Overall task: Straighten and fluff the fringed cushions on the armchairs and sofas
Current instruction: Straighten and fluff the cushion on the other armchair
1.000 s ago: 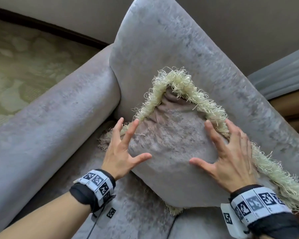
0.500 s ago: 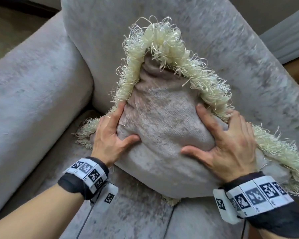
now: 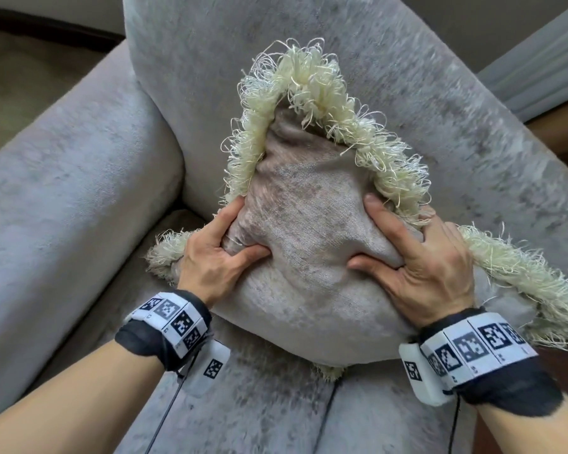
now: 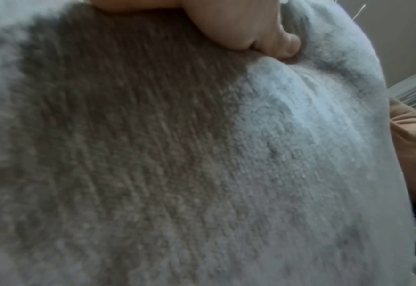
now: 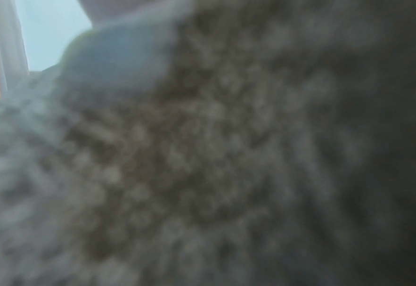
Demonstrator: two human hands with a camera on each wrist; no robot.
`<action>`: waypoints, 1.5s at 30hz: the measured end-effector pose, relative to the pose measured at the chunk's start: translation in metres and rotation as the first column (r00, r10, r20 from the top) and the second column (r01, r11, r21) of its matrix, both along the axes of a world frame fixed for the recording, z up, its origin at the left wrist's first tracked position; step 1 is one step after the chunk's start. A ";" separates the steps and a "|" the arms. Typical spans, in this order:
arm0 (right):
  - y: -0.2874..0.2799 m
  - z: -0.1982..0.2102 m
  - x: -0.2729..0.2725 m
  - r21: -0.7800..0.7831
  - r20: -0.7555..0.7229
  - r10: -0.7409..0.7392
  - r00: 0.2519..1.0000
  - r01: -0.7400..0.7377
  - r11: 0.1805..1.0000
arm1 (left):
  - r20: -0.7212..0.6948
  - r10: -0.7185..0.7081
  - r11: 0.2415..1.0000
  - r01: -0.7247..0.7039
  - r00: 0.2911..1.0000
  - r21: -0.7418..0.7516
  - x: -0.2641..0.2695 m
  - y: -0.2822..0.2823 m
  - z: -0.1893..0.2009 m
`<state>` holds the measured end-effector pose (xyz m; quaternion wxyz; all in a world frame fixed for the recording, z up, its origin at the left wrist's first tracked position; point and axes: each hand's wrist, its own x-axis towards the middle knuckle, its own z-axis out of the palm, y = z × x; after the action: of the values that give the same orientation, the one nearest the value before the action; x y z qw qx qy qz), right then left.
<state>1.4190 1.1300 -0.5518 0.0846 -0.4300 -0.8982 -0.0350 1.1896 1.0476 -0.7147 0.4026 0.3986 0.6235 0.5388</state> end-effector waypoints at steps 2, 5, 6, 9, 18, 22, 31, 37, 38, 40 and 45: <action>-0.004 0.011 0.003 0.013 -0.053 0.003 0.999 -0.003 1.000 | -0.013 0.004 0.999 -0.003 1.000 0.041 -0.001 -0.003 0.019; -0.011 0.030 0.011 0.048 -0.149 0.010 0.989 -0.003 0.999 | -0.083 -0.005 0.993 0.014 0.997 0.114 -0.006 -0.002 0.054; -0.014 0.036 0.014 0.056 -0.181 0.011 0.983 -0.001 0.998 | -0.112 -0.022 0.989 0.038 0.994 0.141 -0.009 0.000 0.067; -0.024 0.050 0.021 0.068 -0.287 0.004 0.958 0.016 0.998 | -0.207 -0.070 0.973 0.112 0.976 0.200 -0.018 0.006 0.105; -0.058 0.044 0.045 -0.026 -0.604 -0.214 0.768 0.249 0.968 | -0.494 -0.186 0.922 0.325 0.849 0.212 -0.016 0.029 0.185; -0.059 0.014 0.055 -0.099 -0.678 -0.263 0.686 0.270 0.958 | -0.592 -0.216 0.905 0.387 0.777 0.178 -0.007 0.039 0.183; -0.046 -0.049 0.078 -0.276 -0.662 -0.443 0.604 0.353 0.894 | -0.777 -0.264 0.911 0.413 0.572 -0.005 0.009 0.066 0.135; -0.042 -0.058 0.091 -0.321 -0.511 -0.518 0.686 0.407 0.855 | -0.859 -0.253 0.937 0.333 0.444 -0.104 0.021 0.071 0.120; -0.043 -0.056 0.092 -0.328 -0.499 -0.521 0.692 0.405 0.853 | -0.864 -0.252 0.939 0.326 0.436 -0.109 0.021 0.070 0.119; -0.047 -0.053 0.094 -0.340 -0.468 -0.538 0.701 0.419 0.842 | -0.866 -0.251 0.943 0.311 0.432 -0.118 0.021 0.067 0.122; -0.063 -0.026 0.093 -0.314 -0.454 -0.561 0.692 0.465 0.828 | -0.831 -0.338 0.928 0.301 0.442 -0.218 0.018 0.047 0.151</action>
<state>1.5122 1.0671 -0.5778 0.2766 -0.6623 -0.6819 0.1409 1.2078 1.0950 -0.5639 0.1429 0.7140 0.6632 0.1729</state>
